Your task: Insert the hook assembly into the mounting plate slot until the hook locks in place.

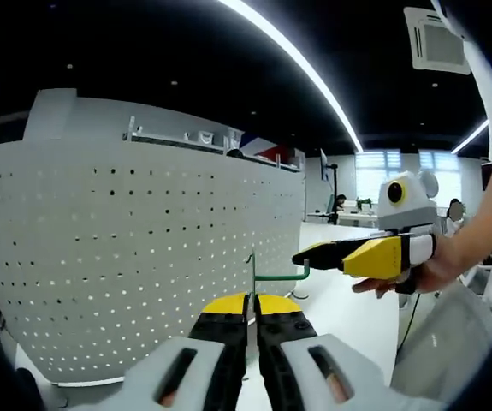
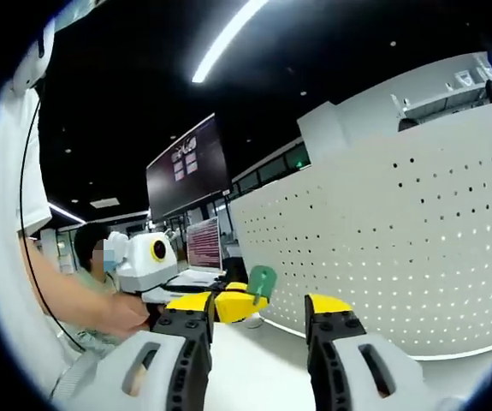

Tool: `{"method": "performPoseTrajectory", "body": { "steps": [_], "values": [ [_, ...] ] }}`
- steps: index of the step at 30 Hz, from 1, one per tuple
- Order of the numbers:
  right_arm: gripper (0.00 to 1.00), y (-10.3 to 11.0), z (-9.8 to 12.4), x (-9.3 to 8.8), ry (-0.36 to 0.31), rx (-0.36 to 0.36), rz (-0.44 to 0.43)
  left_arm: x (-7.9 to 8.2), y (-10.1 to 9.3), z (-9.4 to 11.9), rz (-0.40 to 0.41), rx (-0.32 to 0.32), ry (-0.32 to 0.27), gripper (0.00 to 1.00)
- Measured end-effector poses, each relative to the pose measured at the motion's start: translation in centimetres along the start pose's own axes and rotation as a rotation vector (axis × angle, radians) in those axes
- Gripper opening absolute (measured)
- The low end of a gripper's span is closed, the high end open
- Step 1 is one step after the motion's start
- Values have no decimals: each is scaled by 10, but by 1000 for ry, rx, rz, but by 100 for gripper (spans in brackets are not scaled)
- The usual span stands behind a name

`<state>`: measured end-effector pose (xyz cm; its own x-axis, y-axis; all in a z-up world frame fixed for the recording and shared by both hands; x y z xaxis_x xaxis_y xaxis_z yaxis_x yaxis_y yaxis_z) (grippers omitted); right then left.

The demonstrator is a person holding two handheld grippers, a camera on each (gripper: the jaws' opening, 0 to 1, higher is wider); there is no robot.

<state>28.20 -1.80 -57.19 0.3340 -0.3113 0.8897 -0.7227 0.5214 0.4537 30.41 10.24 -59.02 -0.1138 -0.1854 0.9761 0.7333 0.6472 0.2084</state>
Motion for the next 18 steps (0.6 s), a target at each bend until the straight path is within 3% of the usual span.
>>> {"method": "performPoseTrajectory", "body": {
  "steps": [11,18],
  "values": [
    [19,4,-12,0,-10,3,-6,2,-8,-2,12,4,-12,2],
    [13,1,-13,-2,-12,-25,-1,1,-15,-5,37,13,-25,2]
  ]
}}
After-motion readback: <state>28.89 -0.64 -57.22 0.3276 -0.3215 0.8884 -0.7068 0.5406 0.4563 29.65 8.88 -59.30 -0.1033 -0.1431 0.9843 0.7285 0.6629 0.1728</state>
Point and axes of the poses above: the point that each gripper's makers call its tool centre point, and the gripper's own axes: z roughly backward along the fingers, y roughly to its left, x roughly out of its top, the point moved 6 cm from there along z, roughly backward along the fingers, and after that the axes turned 14 degrees about -z, right-handed, at the moved point
